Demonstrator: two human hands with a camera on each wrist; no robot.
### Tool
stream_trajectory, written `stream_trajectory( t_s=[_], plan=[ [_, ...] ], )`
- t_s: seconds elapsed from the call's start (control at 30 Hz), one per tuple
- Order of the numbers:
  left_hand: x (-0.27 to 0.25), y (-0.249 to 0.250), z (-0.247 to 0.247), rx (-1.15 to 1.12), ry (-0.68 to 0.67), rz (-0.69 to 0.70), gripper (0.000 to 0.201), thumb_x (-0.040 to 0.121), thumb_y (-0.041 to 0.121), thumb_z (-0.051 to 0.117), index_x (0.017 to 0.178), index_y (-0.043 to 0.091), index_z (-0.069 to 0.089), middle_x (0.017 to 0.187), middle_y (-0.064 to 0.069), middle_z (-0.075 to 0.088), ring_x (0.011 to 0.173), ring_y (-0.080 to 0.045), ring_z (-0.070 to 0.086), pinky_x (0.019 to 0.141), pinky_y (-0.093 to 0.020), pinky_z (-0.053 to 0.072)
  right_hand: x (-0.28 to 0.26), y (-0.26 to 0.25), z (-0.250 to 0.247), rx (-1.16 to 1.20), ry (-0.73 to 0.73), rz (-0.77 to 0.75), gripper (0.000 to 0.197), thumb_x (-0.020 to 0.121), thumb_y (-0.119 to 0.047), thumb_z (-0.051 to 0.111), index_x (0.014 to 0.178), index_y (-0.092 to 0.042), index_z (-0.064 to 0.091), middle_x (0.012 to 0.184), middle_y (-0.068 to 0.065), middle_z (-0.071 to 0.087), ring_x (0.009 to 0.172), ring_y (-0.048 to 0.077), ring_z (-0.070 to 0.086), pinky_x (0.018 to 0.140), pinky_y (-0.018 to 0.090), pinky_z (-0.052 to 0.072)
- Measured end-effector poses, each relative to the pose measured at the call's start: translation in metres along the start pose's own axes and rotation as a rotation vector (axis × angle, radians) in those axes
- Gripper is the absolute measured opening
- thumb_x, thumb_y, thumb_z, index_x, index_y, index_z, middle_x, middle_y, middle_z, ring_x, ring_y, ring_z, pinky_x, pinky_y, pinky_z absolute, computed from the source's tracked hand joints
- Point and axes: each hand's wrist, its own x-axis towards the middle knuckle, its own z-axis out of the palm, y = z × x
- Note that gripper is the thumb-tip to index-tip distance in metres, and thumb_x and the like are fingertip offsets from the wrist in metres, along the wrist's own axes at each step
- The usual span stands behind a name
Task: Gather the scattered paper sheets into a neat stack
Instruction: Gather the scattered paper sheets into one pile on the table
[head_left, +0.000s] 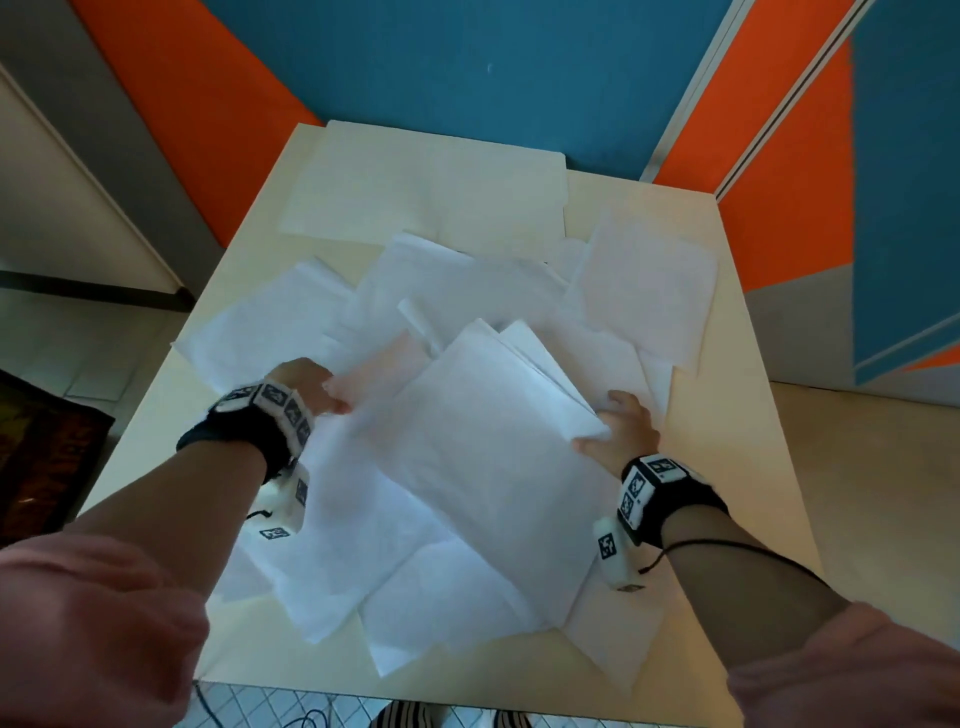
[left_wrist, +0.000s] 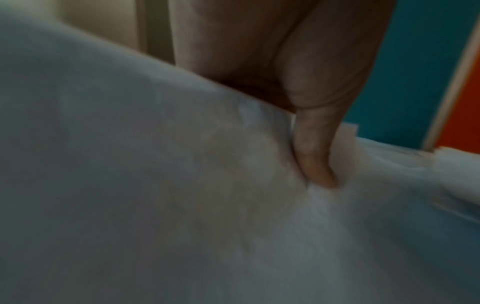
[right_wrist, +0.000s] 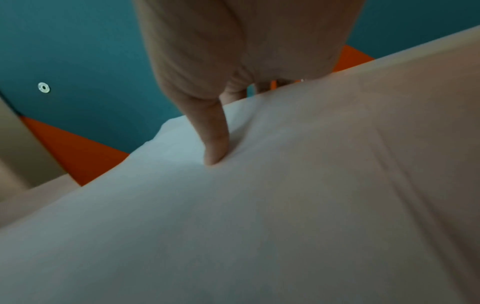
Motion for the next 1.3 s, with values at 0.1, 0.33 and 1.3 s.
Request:
stream_trajectory(
  t_s=[0.1,0.33,1.3],
  plan=[
    [-0.003,-0.024,0.000,-0.206,0.030,-0.175,0.061,0.084,0.032,0.065,0.132,-0.002,0.050,0.138,-0.021,0.051,0.125,-0.034,0.050,0.106,-0.039,0.040,0.003,0.001,-0.008,0.001,0.009,0.089,0.049,0.077,-0.031,0.070,0.120,-0.010,0.060,0.151,0.005,0.024,0.136,0.027,0.025,0.107,0.038,0.027],
    [-0.018,-0.038,0.024,-0.537,0.058,-0.320,0.049,0.089,0.025,0.060,0.126,-0.006,0.054,0.131,-0.025,0.056,0.122,-0.038,0.053,0.101,-0.041,0.040,0.015,-0.007,-0.013,0.150,-0.156,0.114,0.071,0.070,-0.025,0.078,0.129,-0.008,0.044,0.129,0.011,0.055,0.117,0.032,0.054,0.102,0.041,0.041],
    [-0.034,-0.041,0.051,-0.839,-0.056,-0.206,0.044,0.081,0.014,0.070,0.120,0.000,0.055,0.096,-0.014,0.062,0.067,-0.023,0.054,0.059,-0.027,0.040,-0.012,0.002,-0.011,0.231,0.200,0.434,0.066,0.077,-0.025,0.067,0.136,-0.015,0.038,0.140,0.016,0.031,0.130,0.036,0.032,0.106,0.049,0.030]
  ],
)
